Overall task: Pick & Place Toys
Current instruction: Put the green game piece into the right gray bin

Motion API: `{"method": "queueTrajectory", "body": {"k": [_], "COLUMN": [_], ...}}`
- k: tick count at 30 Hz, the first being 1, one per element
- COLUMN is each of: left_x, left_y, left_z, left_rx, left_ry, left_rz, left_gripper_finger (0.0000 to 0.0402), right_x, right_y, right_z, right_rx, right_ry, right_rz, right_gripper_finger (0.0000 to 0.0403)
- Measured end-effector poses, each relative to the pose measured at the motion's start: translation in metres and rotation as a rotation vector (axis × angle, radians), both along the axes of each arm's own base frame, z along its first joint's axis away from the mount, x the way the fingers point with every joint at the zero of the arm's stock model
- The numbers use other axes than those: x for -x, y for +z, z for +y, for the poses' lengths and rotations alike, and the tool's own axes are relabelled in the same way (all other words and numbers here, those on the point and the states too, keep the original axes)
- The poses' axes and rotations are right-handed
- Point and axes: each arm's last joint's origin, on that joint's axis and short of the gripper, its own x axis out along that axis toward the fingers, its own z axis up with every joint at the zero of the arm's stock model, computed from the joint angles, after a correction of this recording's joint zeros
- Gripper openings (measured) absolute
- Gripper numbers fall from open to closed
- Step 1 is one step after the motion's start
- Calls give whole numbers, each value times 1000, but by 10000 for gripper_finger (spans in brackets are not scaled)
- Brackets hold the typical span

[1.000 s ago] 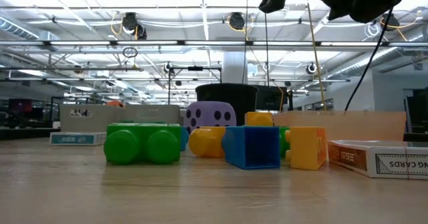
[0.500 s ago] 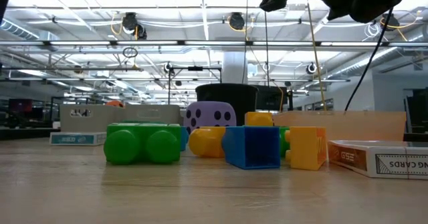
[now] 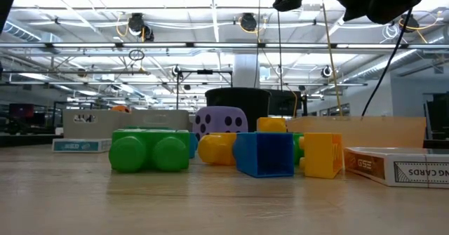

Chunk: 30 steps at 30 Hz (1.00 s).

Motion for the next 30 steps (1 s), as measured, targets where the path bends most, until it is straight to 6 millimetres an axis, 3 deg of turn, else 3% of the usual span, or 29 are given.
{"method": "queueTrajectory", "body": {"k": [4, 17, 21, 30], "left_x": [0, -1, -1, -1], "left_y": [1, 1, 2, 1], "left_z": [0, -1, -1, -1], "left_rx": [9, 3, 8, 18], "left_ry": [-11, 11, 14, 30], "left_rz": [-9, -7, -2, 13], "left_gripper_finger": [247, 116, 115, 169], "right_x": [0, 0, 0, 0], "right_y": [0, 0, 0, 0], "right_z": [0, 0, 0, 0], "right_rx": [3, 6, 6, 5], "right_ry": [-2, 3, 3, -6], "right_rz": [-2, -2, -3, -4], "right_gripper_finger": [149, 147, 145, 144]}}
